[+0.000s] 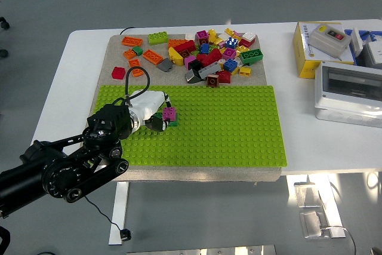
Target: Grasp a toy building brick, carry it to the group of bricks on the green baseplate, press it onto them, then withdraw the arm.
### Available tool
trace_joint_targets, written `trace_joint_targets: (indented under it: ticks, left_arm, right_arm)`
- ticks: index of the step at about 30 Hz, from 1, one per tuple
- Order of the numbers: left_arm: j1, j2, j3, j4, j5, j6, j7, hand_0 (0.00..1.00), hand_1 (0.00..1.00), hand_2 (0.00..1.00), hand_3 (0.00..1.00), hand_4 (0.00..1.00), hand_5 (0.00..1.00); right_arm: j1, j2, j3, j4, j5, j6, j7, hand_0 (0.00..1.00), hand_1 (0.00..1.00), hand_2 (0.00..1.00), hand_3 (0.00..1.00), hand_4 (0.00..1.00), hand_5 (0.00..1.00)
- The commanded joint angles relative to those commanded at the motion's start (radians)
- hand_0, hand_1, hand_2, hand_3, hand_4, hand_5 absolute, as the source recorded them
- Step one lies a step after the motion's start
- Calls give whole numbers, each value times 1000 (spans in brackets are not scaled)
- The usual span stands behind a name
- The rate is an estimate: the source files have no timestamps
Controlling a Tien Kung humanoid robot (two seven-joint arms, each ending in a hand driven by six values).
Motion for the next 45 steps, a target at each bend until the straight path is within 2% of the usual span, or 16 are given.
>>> trace_joint_targets:
  ticks: [20, 45]
  left_arm:
    - [3, 8, -10, -17, 26, -23, 19, 961, 891, 860, 492, 500, 187]
    - [4, -4, 3, 4, 22, -16, 5, 963, 892, 861, 486, 483, 183]
  right_arm:
    - [-2, 0, 18, 0, -15, -3, -2, 659, 579, 586, 768, 475, 998]
    - [2, 1, 26, 0, -25, -1, -3, 658, 580, 581, 767, 477, 998]
